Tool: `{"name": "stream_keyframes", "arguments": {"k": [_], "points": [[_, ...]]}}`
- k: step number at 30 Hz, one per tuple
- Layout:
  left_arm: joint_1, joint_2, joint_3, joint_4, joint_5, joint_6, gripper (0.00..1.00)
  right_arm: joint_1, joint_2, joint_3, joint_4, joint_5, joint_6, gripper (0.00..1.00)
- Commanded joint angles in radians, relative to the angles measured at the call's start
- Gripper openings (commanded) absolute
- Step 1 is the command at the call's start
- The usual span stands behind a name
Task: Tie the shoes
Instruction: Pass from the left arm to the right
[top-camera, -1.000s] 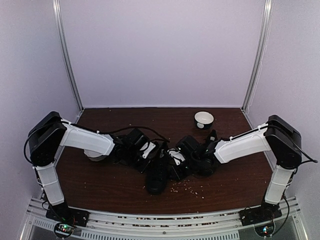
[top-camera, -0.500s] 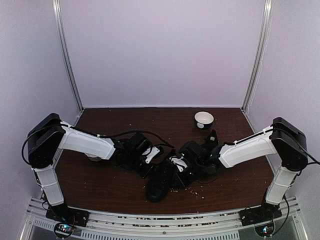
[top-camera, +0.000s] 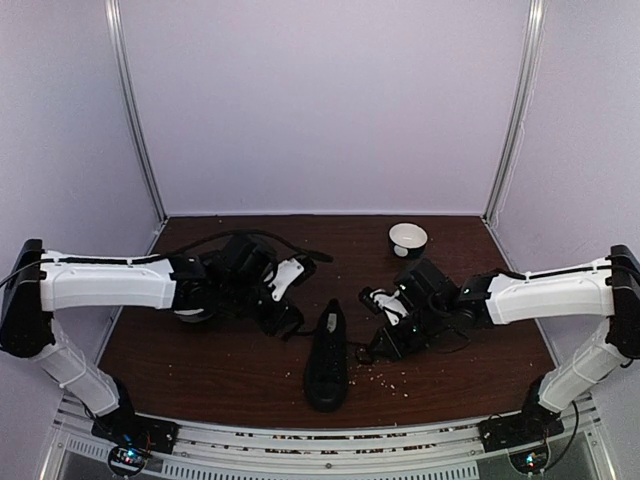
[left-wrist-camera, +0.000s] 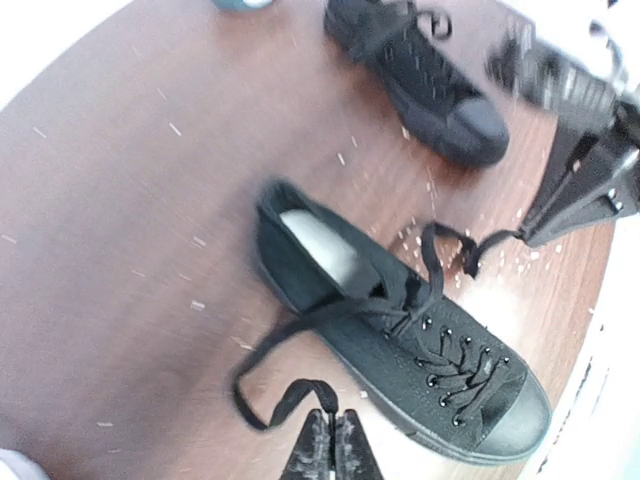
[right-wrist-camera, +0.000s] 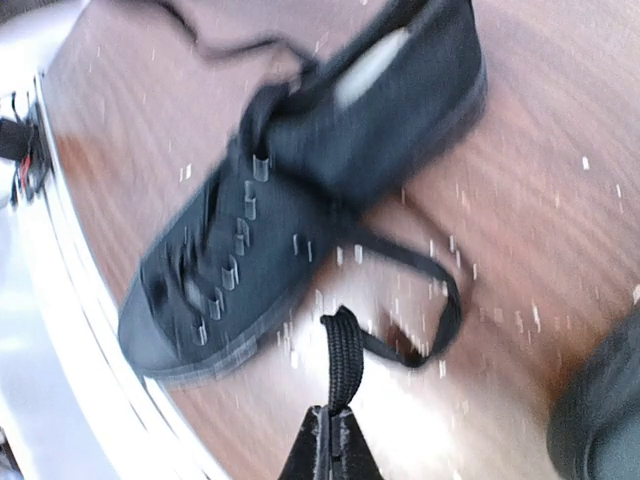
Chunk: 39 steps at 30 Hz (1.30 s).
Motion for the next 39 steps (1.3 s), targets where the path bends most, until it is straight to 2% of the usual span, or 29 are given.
{"name": "stream_keyframes", "arguments": {"k": [1, 5, 6, 9, 11, 13, 14, 15, 20, 27, 30, 33, 39], "points": [[0.005, -0.126, 0.061, -0.069, -0.086, 0.102, 0.0, 0.002, -0.093, -0.02, -0.222, -0.017, -0.117, 0.0], [0.002, -0.294, 0.074, -0.052, -0.1, 0.159, 0.0, 0.007, -0.177, 0.007, -0.349, -0.102, -0.223, 0.0], [-0.002, -0.334, 0.068, -0.031, -0.1, 0.175, 0.0, 0.014, -0.194, 0.019, -0.37, -0.108, -0.244, 0.04], [-0.024, -0.433, 0.046, 0.032, -0.1, 0.232, 0.0, 0.031, -0.249, 0.05, -0.373, -0.085, -0.296, 0.3], [-0.03, -0.471, 0.043, 0.06, -0.095, 0.255, 0.0, 0.036, -0.267, 0.061, -0.295, -0.063, -0.312, 0.45], [-0.031, -0.492, 0.048, 0.086, -0.088, 0.274, 0.0, 0.045, -0.258, 0.071, -0.162, -0.05, -0.319, 0.72], [-0.03, -0.496, 0.052, 0.098, -0.082, 0.283, 0.0, 0.048, -0.242, 0.079, -0.096, -0.046, -0.33, 0.78], [-0.03, -0.497, 0.056, 0.112, -0.075, 0.291, 0.0, 0.052, -0.221, 0.088, -0.029, -0.027, -0.341, 0.79], [-0.03, -0.482, 0.067, 0.175, -0.042, 0.306, 0.0, 0.057, -0.043, 0.177, 0.245, -0.023, -0.344, 0.76], [-0.03, -0.484, 0.06, 0.204, -0.045, 0.31, 0.0, 0.057, 0.152, 0.257, 0.384, -0.051, -0.335, 0.61], [-0.03, -0.491, 0.055, 0.206, -0.049, 0.317, 0.0, 0.056, 0.195, 0.274, 0.404, -0.055, -0.321, 0.5], [-0.031, -0.495, 0.052, 0.205, -0.057, 0.321, 0.0, 0.056, 0.222, 0.278, 0.409, -0.042, -0.31, 0.34], [-0.03, -0.512, 0.038, 0.203, -0.079, 0.323, 0.0, 0.054, 0.224, 0.251, 0.41, -0.016, -0.294, 0.09]]}}
